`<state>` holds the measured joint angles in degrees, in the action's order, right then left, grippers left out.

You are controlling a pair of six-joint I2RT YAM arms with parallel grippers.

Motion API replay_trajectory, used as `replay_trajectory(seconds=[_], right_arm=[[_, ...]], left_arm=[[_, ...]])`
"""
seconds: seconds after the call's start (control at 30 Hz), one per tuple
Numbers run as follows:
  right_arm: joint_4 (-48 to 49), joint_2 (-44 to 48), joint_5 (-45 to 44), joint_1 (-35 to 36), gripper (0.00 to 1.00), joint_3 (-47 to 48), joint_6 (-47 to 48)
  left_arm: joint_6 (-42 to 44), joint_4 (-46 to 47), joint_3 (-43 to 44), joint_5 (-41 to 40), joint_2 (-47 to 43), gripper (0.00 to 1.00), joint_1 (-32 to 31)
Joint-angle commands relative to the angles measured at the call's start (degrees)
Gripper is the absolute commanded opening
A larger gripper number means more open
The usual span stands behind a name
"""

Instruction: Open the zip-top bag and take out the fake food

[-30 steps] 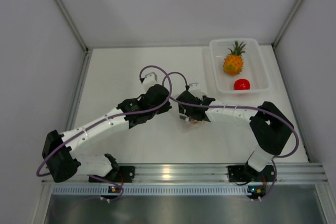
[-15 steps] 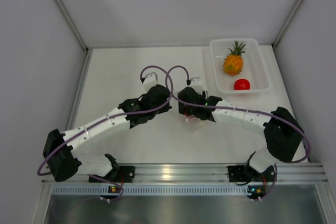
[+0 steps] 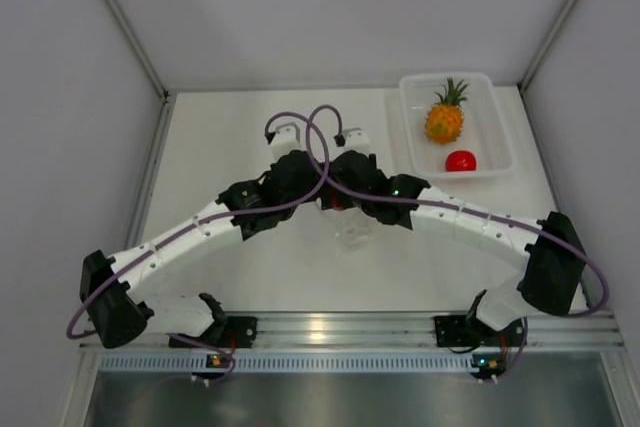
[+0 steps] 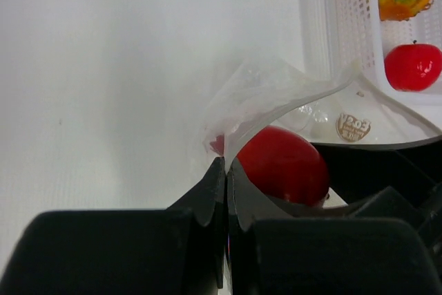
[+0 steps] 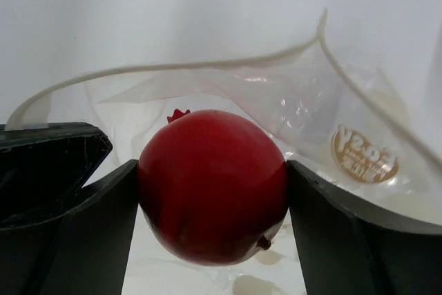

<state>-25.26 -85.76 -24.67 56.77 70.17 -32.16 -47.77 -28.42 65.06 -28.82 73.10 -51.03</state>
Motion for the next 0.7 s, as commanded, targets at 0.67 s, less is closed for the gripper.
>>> replay_trajectory(seconds=[0.67], right_arm=[[13.73, 21.06, 11.03, 0.71, 0.33, -6.63, 5.0]], left_arm=[[3.91, -0.84, -1.51, -4.67, -2.0, 0.0, 3.39]])
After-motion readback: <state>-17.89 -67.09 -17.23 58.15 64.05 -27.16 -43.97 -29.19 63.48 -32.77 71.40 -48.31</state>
